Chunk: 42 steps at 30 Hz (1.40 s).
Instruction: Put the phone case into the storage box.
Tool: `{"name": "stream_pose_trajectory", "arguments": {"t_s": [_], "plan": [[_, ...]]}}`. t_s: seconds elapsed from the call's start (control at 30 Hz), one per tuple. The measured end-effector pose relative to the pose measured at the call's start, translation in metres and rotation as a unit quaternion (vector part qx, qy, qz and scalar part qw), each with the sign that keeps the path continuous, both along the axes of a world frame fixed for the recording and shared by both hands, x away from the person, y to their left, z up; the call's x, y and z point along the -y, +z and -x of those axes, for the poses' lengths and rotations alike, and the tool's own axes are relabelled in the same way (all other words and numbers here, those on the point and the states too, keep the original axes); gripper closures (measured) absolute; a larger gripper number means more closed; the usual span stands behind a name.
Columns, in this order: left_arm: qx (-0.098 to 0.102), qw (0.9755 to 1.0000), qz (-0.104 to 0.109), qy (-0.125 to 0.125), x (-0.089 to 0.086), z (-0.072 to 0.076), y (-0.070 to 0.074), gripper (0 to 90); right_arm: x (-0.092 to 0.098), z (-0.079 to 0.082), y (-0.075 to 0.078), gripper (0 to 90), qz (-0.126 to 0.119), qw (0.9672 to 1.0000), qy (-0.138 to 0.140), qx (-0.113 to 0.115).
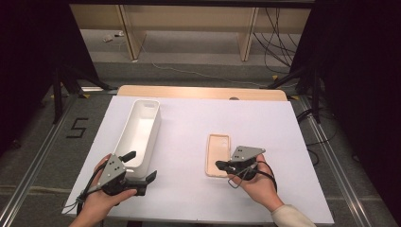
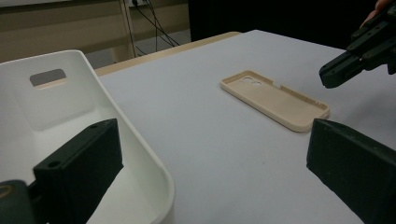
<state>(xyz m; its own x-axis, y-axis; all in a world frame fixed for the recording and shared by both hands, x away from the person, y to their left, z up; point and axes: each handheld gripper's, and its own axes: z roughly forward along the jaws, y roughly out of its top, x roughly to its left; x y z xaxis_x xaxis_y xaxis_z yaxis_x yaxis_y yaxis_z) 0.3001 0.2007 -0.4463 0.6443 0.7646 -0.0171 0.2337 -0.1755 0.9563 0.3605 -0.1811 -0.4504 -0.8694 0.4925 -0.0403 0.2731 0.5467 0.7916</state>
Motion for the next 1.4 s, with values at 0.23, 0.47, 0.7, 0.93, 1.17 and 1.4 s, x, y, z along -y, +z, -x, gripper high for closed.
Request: {"name": "stream_pose_trajectory", "arguments": {"t_s": [0.23, 0.47, 0.7, 0.93, 1.17, 1.4], "plan": [[0.0, 1.0, 0.001, 0.0, -0.001, 0.0, 0.0, 3.1, -0.015, -0.011, 0.001, 48.7, 0.132, 0.9898, 0.038, 0.037], [0.0, 1.0, 0.001, -0.001, 0.0, 0.0, 0.0, 3.1, -0.029, -0.015, -0.003, 39.2, 0.227, 0.9699, 0.075, 0.045], [0.0, 1.0, 0.001, -0.001, 0.0, 0.0, 0.0, 3.2, -0.039, -0.016, -0.006, 37.6, 0.271, 0.9576, 0.091, 0.033], [0.0, 1.0, 0.001, -0.002, 0.0, 0.0, 0.0, 3.1, -0.044, -0.02, -0.007, 38.0, 0.296, 0.9494, 0.101, 0.028], [-0.001, 1.0, 0.001, -0.003, 0.0, 0.0, 0.0, 3.2, -0.049, -0.024, -0.008, 38.4, 0.32, 0.9403, 0.113, 0.03], [-0.001, 1.0, 0.002, -0.004, 0.0, 0.0, 0.0, 3.2, -0.051, -0.027, -0.009, 38.7, 0.334, 0.9338, 0.126, 0.025]]}}
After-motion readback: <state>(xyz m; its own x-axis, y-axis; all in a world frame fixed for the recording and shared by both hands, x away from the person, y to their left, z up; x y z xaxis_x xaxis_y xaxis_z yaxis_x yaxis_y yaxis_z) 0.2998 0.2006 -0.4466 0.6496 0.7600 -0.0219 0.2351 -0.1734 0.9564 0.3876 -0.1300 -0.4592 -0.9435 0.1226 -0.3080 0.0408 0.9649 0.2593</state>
